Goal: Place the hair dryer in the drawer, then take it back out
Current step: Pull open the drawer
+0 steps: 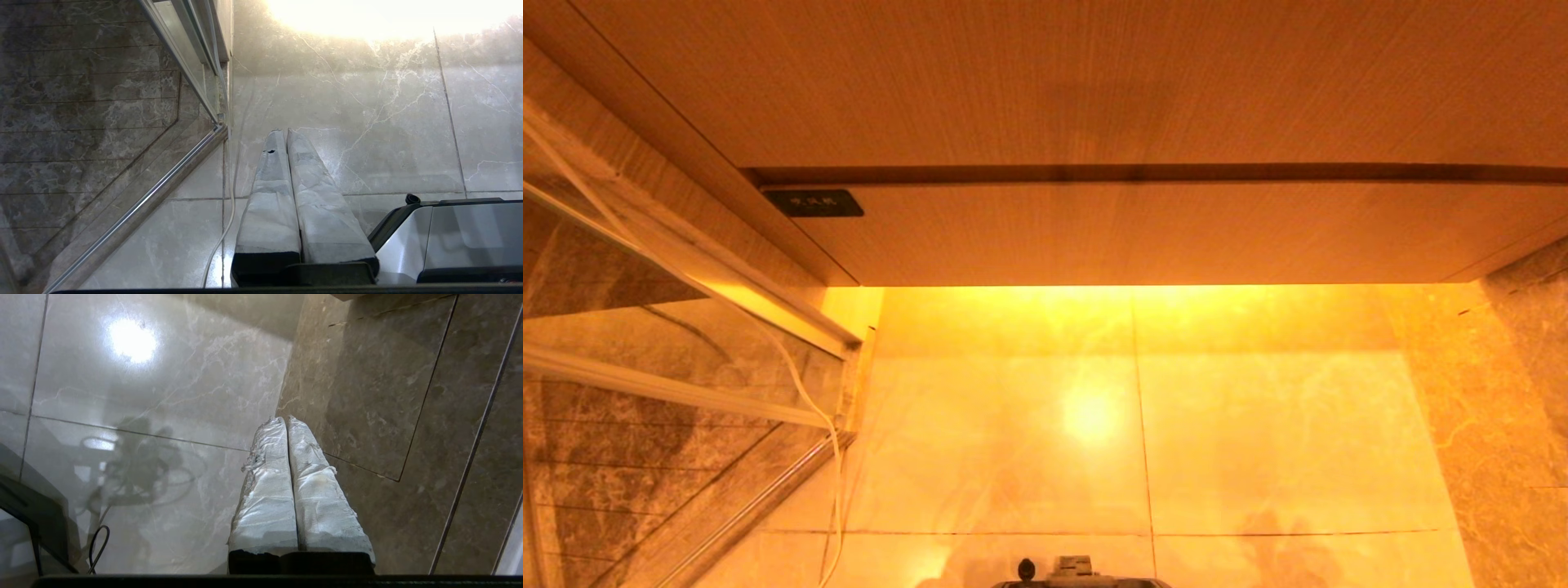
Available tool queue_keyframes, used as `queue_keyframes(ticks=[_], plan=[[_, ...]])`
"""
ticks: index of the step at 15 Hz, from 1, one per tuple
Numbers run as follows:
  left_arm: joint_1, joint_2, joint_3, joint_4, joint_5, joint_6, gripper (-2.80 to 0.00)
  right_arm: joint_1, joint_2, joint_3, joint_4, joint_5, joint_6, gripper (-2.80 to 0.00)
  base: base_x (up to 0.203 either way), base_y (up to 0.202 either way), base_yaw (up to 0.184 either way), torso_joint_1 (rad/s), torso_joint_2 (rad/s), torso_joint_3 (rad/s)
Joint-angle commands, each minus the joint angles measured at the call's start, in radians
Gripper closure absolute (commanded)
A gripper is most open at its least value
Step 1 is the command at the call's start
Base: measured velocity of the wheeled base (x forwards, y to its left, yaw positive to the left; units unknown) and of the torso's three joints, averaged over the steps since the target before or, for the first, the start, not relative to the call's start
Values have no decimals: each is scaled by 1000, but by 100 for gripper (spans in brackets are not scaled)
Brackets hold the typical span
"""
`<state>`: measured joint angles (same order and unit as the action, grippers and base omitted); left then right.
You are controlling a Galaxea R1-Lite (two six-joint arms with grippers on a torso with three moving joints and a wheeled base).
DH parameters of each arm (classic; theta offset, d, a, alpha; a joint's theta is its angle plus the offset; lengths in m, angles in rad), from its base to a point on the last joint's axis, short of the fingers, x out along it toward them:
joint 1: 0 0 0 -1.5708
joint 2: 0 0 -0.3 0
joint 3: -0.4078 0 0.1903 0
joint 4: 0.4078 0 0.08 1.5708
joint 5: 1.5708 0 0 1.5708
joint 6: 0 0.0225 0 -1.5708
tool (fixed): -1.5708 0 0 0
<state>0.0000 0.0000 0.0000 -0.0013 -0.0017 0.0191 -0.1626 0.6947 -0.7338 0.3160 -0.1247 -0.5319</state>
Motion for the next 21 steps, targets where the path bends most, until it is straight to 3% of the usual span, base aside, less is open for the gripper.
queue_keyframes(ticks=[1,7,14,17,21], plan=[[0,0,2,0,0,-1,0,-1,-6,21,8,-1,-5,0,0,0,0,0,0,0],[0,0,2,0,0,-1,0,5,16,54,31,13,-40,0,0,0,0,0,0,0],[0,0,2,0,0,1,0,31,98,185,-173,29,-57,0,0,0,0,0,0,0],[0,0,2,0,0,1,0,48,111,193,-187,33,-66,0,0,0,0,0,0,0],[0,0,2,0,0,-1,0,58,140,188,-253,34,-221,0,0,0,0,0,0,0]])
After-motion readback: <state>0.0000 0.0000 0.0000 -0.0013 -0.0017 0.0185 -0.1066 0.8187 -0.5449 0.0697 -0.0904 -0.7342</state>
